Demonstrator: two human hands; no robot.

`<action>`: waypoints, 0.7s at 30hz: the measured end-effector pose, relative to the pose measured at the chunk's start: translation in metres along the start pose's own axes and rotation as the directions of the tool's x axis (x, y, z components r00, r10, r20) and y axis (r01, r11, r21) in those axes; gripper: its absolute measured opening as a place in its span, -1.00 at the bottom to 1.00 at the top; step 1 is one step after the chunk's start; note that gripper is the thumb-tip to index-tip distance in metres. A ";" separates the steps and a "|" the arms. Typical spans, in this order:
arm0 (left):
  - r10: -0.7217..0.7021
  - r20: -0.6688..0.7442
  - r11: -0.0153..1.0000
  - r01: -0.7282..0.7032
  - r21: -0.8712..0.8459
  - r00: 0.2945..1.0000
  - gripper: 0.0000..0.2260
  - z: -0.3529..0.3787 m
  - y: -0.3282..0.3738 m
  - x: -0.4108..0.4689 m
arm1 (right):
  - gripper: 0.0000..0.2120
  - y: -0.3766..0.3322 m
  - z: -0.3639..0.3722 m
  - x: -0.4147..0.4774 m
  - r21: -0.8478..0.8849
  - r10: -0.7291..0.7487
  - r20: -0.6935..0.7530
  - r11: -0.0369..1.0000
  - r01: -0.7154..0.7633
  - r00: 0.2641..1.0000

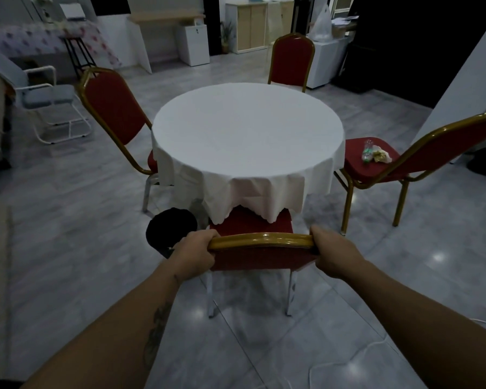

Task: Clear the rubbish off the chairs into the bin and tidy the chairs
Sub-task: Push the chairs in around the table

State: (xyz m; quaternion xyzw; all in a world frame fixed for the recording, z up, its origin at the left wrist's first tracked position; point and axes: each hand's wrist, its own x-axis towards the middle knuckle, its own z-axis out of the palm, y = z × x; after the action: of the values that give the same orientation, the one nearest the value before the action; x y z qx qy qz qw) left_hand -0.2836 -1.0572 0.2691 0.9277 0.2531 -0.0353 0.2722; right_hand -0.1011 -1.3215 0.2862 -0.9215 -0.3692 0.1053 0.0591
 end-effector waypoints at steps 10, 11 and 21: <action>-0.047 -0.025 0.999 0.047 -0.002 0.999 -0.78 -0.018 0.004 0.052 | -0.75 -0.010 -0.007 0.053 0.037 0.094 -0.018 0.995 -0.093 0.995; -0.048 -0.030 0.999 0.048 0.000 0.998 -0.79 -0.019 0.003 0.058 | -0.75 -0.010 -0.009 0.058 0.040 0.099 -0.020 0.994 -0.098 0.995; -0.050 -0.040 0.999 0.050 -0.014 0.998 -0.77 -0.005 0.021 0.084 | -0.76 0.021 -0.019 0.076 0.117 0.104 -0.036 0.988 -0.099 0.994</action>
State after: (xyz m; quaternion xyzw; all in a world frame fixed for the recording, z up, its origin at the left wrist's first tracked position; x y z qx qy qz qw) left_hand -0.2005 -1.0322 0.2670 0.9198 0.2819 -0.0218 0.2721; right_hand -0.0288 -1.2842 0.2895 -0.9361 -0.3137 0.1100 0.1146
